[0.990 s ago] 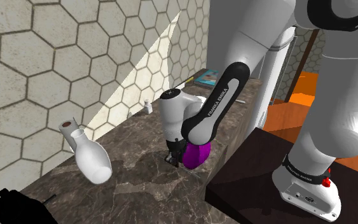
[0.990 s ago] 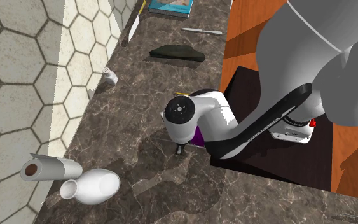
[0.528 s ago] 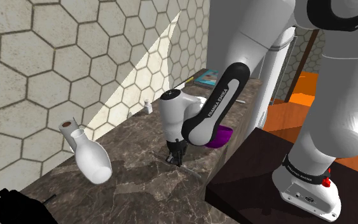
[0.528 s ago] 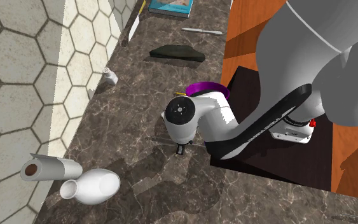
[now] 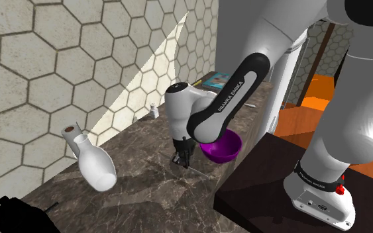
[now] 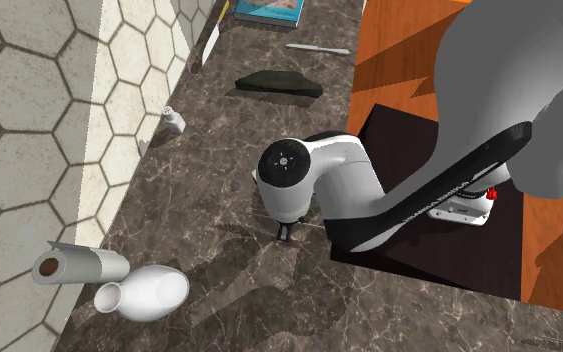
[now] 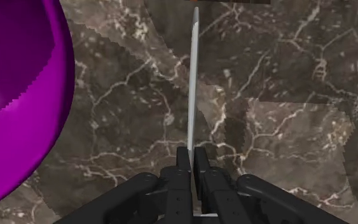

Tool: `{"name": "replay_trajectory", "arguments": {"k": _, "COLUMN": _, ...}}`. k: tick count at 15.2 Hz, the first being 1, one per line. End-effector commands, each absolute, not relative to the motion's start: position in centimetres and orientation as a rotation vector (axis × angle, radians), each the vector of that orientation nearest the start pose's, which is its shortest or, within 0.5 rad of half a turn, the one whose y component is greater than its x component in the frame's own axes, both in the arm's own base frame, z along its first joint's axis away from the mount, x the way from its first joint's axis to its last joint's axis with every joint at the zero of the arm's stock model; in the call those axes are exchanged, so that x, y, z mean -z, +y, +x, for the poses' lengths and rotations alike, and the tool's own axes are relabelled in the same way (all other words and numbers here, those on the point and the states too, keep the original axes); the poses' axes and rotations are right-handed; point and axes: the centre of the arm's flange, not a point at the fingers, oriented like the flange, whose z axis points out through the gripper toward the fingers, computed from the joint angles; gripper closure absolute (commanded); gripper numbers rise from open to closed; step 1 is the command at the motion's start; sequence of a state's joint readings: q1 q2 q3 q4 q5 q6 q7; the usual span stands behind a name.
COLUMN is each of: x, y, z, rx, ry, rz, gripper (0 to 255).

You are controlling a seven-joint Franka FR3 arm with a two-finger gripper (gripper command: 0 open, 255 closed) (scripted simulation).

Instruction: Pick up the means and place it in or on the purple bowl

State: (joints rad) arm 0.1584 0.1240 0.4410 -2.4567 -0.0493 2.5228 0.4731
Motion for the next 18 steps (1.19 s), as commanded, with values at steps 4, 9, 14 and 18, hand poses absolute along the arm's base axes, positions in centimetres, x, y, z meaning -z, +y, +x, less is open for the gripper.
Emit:
{"name": "replay_trajectory", "arguments": {"k": 4, "x": -27.5, "y": 27.3, "z": 39.3, "rx": -0.082, "ry": -0.259, "rz": -3.131, "gripper": 255}}
{"name": "replay_trajectory", "arguments": {"k": 9, "x": -30.2, "y": 27.3, "z": 39.3, "rx": -0.082, "ry": -0.259, "rz": -3.131, "gripper": 255}}
{"name": "replay_trajectory", "arguments": {"k": 14, "x": -32.8, "y": 27.3, "z": 39.3, "rx": -0.082, "ry": -0.259, "rz": -3.131, "gripper": 255}}
{"name": "replay_trajectory", "arguments": {"k": 18, "x": -34.9, "y": 27.3, "z": 39.3, "rx": -0.082, "ry": -0.259, "rz": -3.131, "gripper": 255}}
